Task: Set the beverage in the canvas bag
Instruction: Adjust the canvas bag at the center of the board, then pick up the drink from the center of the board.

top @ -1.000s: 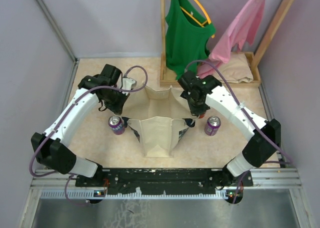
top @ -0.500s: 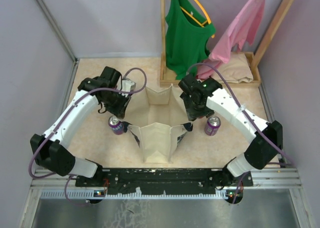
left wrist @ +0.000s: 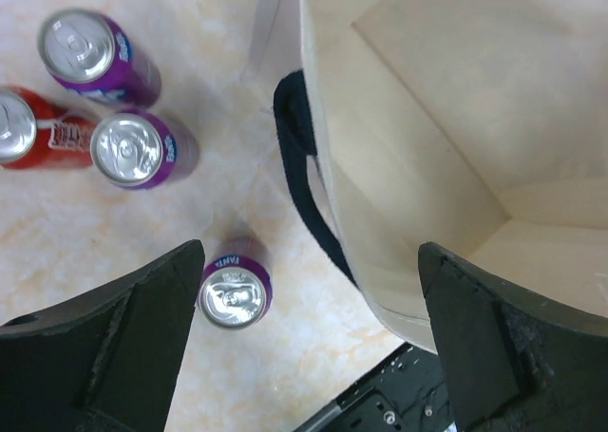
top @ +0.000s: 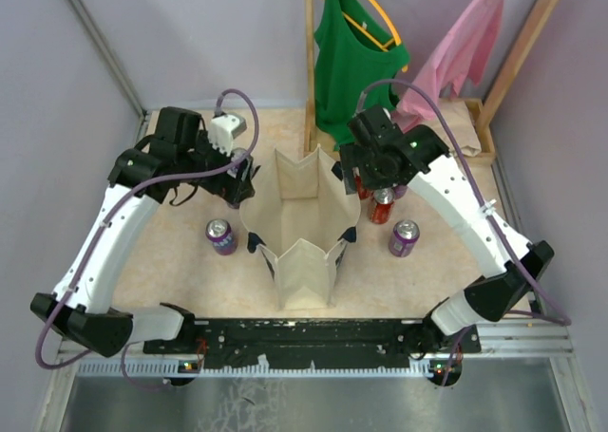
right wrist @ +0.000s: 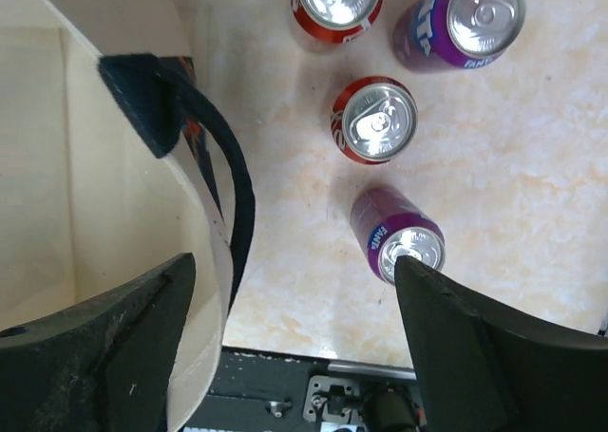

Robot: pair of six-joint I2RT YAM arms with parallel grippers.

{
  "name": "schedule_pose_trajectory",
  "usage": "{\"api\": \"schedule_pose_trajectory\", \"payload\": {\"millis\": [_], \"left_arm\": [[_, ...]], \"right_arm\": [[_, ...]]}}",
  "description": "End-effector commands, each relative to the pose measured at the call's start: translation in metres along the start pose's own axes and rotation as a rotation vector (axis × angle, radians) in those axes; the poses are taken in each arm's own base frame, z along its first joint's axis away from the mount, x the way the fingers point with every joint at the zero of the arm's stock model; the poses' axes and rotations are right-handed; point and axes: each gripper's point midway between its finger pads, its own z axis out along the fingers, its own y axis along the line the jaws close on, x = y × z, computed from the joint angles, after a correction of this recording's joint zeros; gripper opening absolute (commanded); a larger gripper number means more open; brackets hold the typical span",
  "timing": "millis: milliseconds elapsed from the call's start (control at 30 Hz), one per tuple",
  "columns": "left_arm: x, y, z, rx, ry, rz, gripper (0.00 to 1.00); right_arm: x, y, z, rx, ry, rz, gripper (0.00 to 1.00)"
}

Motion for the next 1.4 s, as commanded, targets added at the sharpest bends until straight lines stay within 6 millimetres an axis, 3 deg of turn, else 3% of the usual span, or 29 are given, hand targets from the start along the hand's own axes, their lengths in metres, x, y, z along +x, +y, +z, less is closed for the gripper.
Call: {"api": "schedule_pose_trajectory", "payload": {"millis": [0, 67, 167, 233, 333, 467, 633, 800, 1000, 1133, 1367], "left_arm": [[-0.029, -0.007, -0.014, 0.029, -0.112, 0.005, 1.00], [-0.042, 0.001, -0.022, -0.027, -0.159, 0.006, 1.00], [-0.070, 0.031, -0.037, -0.156, -0.253, 0.011, 1.00], [-0.085, 0.059, -0.047, -0.211, -0.298, -0.015, 0.99], [-0.092, 0.106, -0.049, -0.246, -0.292, -0.110, 0.96], [-0.080, 0.155, -0.023, -0.258, -0.199, -0.220, 0.95], [-0.053, 0.190, 0.024, -0.275, -0.073, -0.332, 0.96], [-0.037, 0.215, 0.063, -0.301, 0.005, -0.376, 0.95], [-0.021, 0.242, 0.096, -0.342, 0.093, -0.387, 0.94], [-0.004, 0.242, 0.117, -0.315, 0.161, -0.370, 0.92], [0.022, 0.241, 0.137, -0.298, 0.227, -0.380, 0.90]], "right_arm": [[-0.028, 0.001, -0.028, -0.044, -0.122, 0.014, 0.87], [-0.034, 0.003, -0.032, -0.058, -0.147, 0.026, 0.88], [-0.047, 0.004, -0.040, -0.076, -0.194, 0.048, 0.89], [-0.057, 0.002, -0.044, -0.084, -0.222, 0.069, 0.95], [-0.078, -0.012, -0.056, -0.086, -0.281, 0.127, 0.99], [-0.097, -0.040, -0.067, -0.048, -0.343, 0.183, 0.99], [-0.094, -0.074, -0.065, 0.036, -0.321, 0.211, 0.99], [-0.075, -0.096, -0.059, 0.093, -0.281, 0.234, 0.99], [-0.049, -0.094, -0.044, 0.075, -0.233, 0.259, 0.99], [-0.040, -0.093, -0.036, 0.069, -0.208, 0.267, 0.99], [-0.035, -0.090, -0.030, 0.061, -0.188, 0.262, 0.99]]}}
